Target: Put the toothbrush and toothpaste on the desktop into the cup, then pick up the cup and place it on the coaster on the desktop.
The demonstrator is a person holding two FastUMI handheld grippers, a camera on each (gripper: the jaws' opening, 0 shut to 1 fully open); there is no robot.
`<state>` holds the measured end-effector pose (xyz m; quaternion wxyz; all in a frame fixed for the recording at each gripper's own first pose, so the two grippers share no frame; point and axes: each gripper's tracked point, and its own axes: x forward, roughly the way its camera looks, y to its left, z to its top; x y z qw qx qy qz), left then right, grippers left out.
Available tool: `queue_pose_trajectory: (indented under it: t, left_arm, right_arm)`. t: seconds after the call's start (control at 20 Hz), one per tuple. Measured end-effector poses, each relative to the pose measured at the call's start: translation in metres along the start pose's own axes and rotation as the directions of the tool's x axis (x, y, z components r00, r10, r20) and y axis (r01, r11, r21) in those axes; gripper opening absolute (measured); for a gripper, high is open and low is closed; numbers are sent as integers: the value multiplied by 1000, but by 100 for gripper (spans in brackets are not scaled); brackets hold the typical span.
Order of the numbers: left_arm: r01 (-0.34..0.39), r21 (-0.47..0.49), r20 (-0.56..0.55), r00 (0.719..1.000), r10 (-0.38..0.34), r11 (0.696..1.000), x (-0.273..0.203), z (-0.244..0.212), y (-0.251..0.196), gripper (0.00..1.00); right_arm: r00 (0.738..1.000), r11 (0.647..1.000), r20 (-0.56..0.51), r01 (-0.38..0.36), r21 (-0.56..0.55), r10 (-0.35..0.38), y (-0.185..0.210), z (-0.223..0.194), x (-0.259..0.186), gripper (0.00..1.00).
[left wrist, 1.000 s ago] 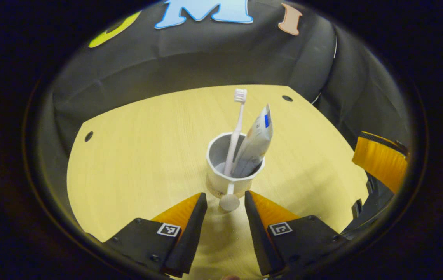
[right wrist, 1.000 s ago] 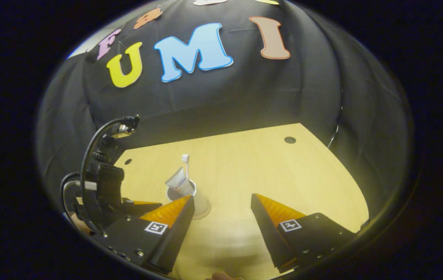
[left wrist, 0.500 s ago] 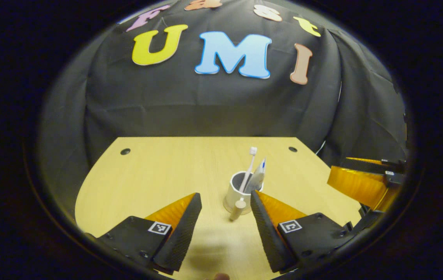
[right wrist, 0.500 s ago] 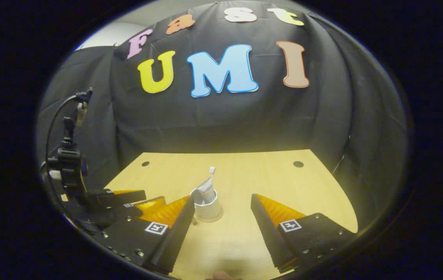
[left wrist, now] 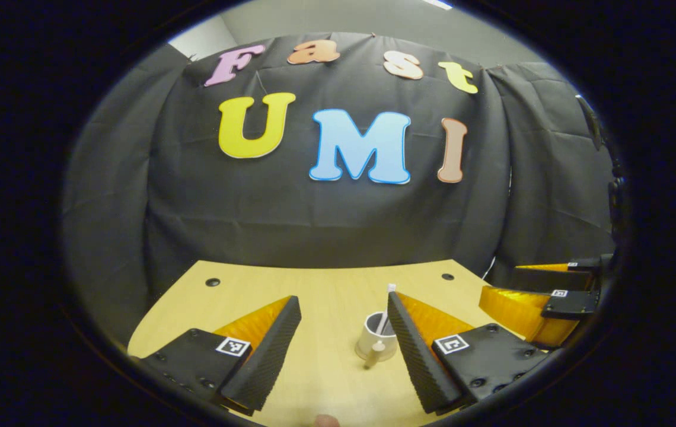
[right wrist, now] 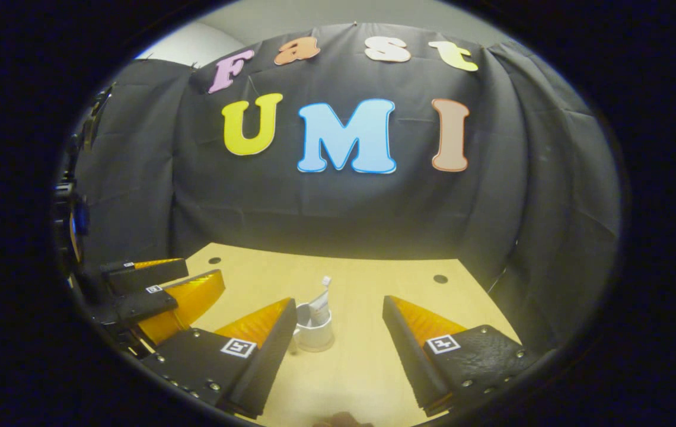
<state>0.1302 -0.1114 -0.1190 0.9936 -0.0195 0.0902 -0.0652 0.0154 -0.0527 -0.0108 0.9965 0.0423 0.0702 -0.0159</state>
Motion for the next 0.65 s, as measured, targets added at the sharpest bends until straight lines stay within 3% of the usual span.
queue_pose_trajectory:
  t: [0.05,0.15,0.65]
  left_arm:
    - [3,1,14,1000,-3,1000,1,2,0,92]
    - [1,0,50,999,-1,1000,1,6,3,100]
    - [-74,-13,148,986,75,997,-16,32,23,97]
  right_arm:
    - [1000,1000,13,5,-1,-5,2,2,-2,89]
    - [999,1000,49,7,-1,-7,5,9,-5,89]
    - [979,1000,206,8,-18,-4,5,48,1,87]
